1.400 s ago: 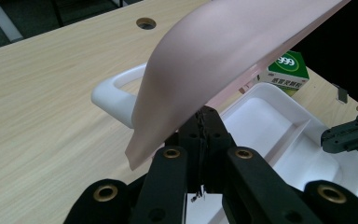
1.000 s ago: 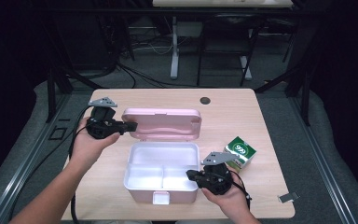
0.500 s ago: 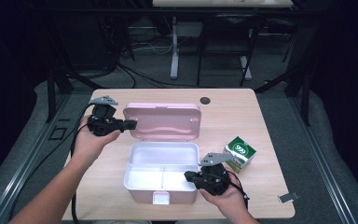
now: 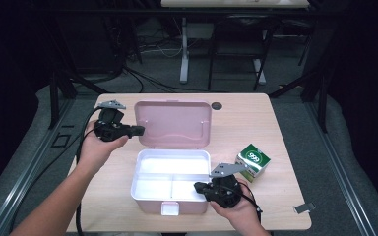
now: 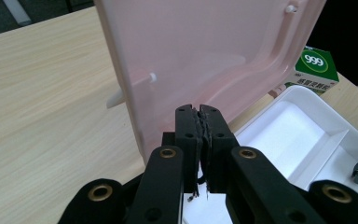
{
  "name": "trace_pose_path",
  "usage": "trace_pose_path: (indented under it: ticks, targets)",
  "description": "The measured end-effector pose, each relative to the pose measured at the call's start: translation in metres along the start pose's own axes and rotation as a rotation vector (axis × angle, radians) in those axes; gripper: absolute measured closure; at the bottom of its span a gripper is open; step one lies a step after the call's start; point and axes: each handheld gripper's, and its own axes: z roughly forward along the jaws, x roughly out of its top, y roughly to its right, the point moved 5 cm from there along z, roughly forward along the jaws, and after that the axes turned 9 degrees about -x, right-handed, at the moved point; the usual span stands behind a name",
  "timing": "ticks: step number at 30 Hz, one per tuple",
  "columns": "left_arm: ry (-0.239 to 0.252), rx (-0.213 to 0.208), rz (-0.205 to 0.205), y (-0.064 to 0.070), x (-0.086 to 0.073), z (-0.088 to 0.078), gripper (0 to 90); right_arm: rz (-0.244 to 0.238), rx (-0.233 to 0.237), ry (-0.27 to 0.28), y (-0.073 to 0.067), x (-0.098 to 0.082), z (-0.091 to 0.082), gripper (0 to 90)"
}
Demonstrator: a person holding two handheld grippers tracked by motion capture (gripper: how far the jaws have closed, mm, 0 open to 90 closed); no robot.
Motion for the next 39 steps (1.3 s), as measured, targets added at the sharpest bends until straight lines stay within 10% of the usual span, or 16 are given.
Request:
trace_pose_path:
  ticks: [23,39]
  targets:
    - [-0.021,0.008,0.016,-0.002,-0.005,-0.007,80.9,-0.007,-0.01,0.004,0.0,0.0,0.0,88.5]
    - [-0.109,0.012,0.131,0.013,-0.001,-0.015,74.7,-0.014,-0.011,0.01,-0.004,0.006,-0.005,83.2]
